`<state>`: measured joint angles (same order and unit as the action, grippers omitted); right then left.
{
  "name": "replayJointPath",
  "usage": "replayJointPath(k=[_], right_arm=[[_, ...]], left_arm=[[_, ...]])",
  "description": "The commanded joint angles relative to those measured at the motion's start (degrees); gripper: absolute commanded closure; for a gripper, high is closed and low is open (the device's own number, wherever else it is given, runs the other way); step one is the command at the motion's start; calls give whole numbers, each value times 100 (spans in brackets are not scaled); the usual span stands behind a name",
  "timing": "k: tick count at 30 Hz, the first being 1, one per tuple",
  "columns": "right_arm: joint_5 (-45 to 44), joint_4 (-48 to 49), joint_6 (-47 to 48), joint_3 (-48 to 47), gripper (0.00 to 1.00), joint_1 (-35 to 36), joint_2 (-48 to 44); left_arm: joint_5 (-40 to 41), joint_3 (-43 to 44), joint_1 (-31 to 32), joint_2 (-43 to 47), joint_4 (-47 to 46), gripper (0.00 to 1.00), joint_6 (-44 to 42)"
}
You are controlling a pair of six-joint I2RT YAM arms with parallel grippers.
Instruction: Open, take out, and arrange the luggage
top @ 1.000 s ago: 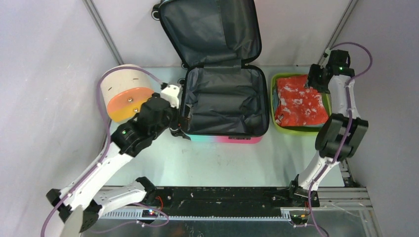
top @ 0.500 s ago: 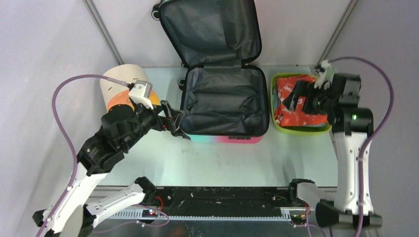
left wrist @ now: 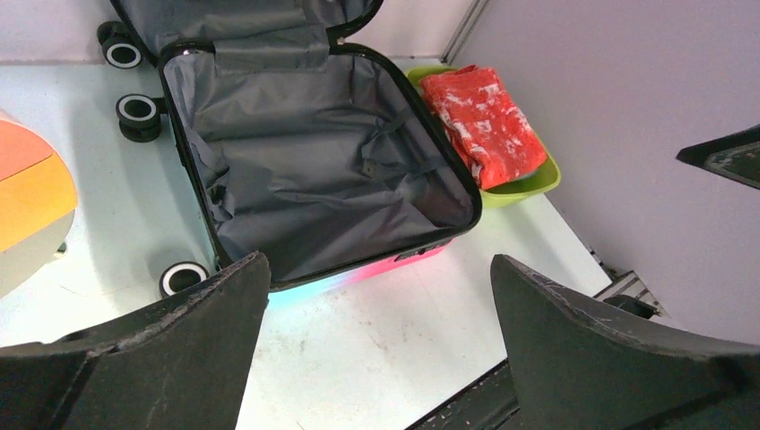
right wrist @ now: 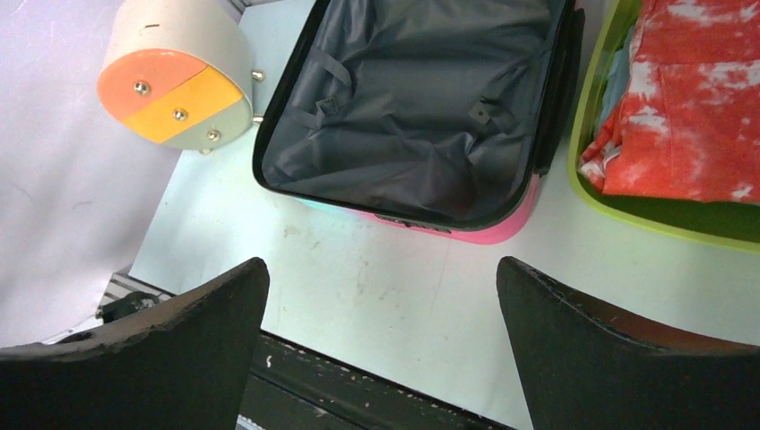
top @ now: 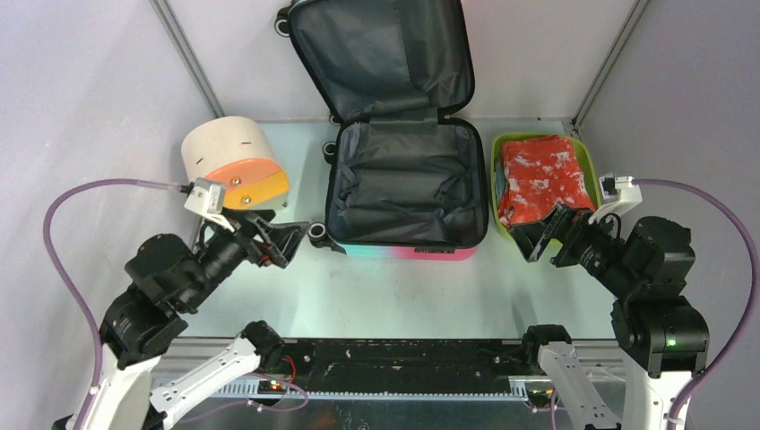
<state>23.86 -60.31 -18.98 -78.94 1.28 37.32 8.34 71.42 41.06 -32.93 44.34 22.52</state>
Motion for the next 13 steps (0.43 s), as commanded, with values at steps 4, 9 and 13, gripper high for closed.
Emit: replayJointPath(k=[4,9,13], right_arm=[[-66,347,-566,138,1,22,-74],[105,488,-655,352,1,22,-106],[216,625,-791,368,1,22,-138]], left_arm=[[73,-130,-30,285,-122,0,-29],[197,-128,-28,345,-23,0,-46],[289,-132,-30,324,65,0,-106]])
